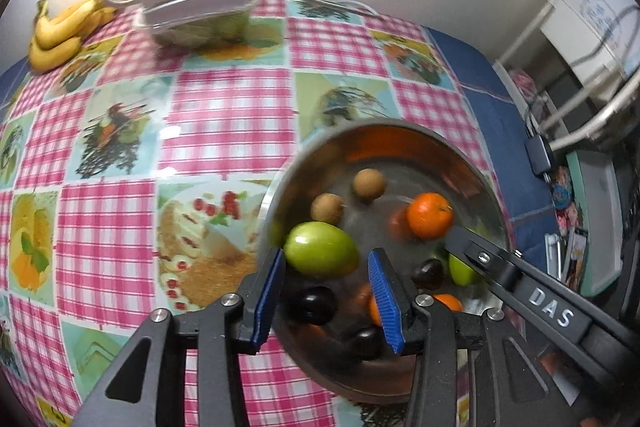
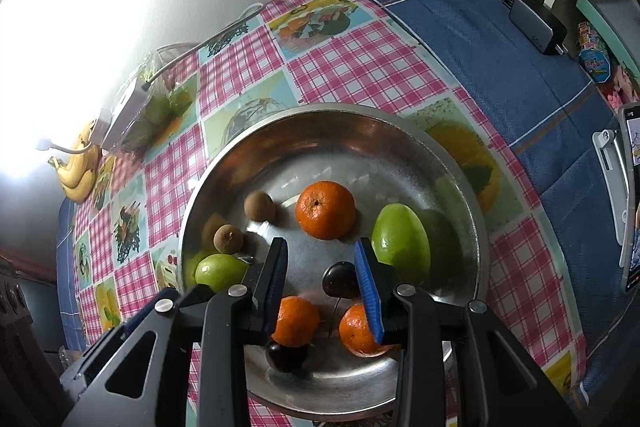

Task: Organize fruits

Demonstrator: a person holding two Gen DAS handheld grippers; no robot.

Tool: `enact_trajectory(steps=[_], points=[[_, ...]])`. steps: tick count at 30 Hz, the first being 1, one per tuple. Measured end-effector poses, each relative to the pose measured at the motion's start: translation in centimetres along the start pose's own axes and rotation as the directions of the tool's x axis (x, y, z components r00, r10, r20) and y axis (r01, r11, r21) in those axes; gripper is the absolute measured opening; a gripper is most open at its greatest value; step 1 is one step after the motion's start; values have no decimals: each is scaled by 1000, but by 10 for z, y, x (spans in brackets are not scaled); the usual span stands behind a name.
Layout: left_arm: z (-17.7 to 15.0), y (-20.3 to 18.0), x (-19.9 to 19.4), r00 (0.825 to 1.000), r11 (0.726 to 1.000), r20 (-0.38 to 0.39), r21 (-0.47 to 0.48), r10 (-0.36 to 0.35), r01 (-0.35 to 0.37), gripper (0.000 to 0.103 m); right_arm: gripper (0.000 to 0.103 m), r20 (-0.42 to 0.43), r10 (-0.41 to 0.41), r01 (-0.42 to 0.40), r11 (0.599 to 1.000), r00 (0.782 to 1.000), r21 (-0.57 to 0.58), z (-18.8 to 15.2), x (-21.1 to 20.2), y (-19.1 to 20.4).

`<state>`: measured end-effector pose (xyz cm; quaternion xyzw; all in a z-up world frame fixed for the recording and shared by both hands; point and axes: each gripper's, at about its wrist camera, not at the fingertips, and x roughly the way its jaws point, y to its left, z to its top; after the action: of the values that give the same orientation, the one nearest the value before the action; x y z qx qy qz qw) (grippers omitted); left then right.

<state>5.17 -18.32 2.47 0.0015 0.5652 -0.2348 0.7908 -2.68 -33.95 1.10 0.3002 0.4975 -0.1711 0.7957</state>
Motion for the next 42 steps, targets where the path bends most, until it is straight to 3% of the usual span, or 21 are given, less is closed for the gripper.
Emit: enact_trajectory(steps=[11,13,14,16,18,22,24,32,35,40,42], points=[[9,51,-13,993,987,42,-124,106,-101,51,36,2,-9,9,998,1000,-57,-3,1,15],[8,56,-12,990,982,38,-137,135,-128,63,46,3,-13,13,997,1000,-72,-4,2,18],[8,57,-11,989,980,35,-142,146,-140,65,54,3,-14,14,997,1000,-75,-4,3,19],[8,60,-8,984,975,24,-142,176,-170,70,59,2,-10,10,997,1000,-79,-5,5,20],[7,61,-5,978,969,14,-134,210,-206,74,71,1,-15,15,996,1000,-85,-5,7,21],[5,66,-2,967,958,8,-141,254,-250,85,76,2,-21,21,995,1000,-99,-5,10,22],[4,69,-2,961,951,9,-148,276,-272,90,85,0,-22,22,995,1000,-102,-5,11,23],[5,81,1,949,934,4,-177,316,-310,102,88,-2,-32,32,993,999,-117,-5,15,26],[5,83,0,945,930,7,-179,326,-320,103,96,4,-33,33,993,999,-117,-4,14,26],[5,85,0,942,927,6,-178,335,-329,103,97,10,-33,34,992,999,-120,-4,14,27],[4,86,-1,942,927,8,-180,335,-328,103,101,16,-30,32,992,999,-119,-4,12,26]])
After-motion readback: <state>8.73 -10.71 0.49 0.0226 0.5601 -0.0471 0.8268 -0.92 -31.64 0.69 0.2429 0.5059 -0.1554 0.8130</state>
